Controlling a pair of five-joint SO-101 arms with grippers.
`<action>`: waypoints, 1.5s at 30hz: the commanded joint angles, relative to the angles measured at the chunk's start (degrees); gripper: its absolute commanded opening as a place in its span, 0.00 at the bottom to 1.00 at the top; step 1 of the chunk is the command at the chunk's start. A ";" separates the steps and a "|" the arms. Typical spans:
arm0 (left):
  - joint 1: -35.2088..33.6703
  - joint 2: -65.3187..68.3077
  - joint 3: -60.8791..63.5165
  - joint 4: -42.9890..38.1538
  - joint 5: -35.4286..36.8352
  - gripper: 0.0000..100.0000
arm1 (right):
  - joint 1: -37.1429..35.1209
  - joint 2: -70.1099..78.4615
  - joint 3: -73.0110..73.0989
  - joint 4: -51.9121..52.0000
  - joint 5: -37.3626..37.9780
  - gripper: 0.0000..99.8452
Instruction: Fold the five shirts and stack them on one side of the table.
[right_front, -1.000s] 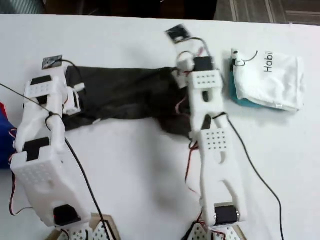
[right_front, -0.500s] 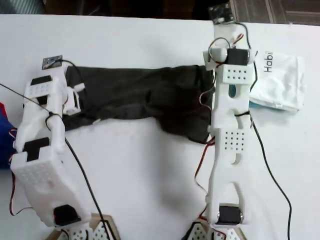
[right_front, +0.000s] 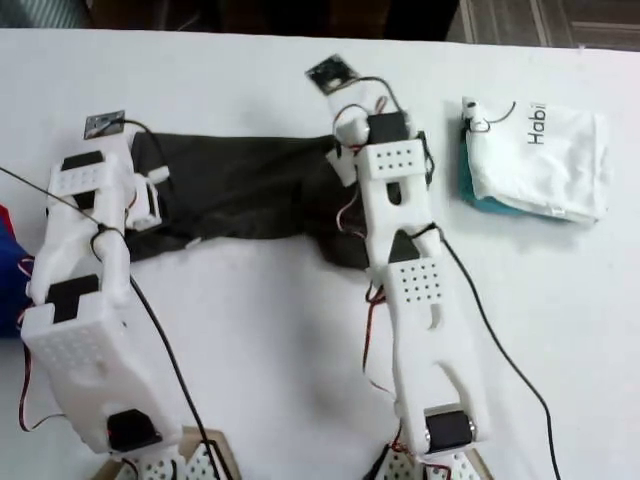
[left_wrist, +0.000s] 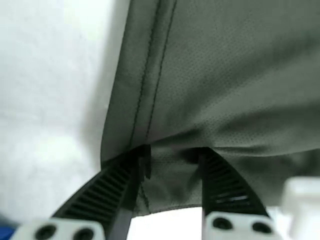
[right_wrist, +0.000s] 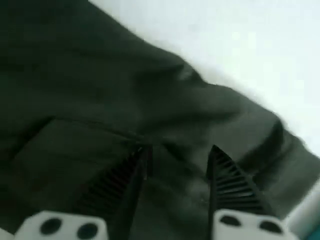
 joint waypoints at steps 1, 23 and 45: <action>-1.93 -0.18 0.48 0.44 -0.53 0.17 | -0.40 0.57 -1.58 -0.13 2.20 0.18; -1.93 -0.18 0.48 0.44 -0.53 0.17 | 2.51 -3.91 -1.93 -1.71 2.20 0.02; -1.93 -0.18 0.48 0.44 -0.53 0.17 | 1.89 -7.16 -1.93 -6.73 -4.13 0.12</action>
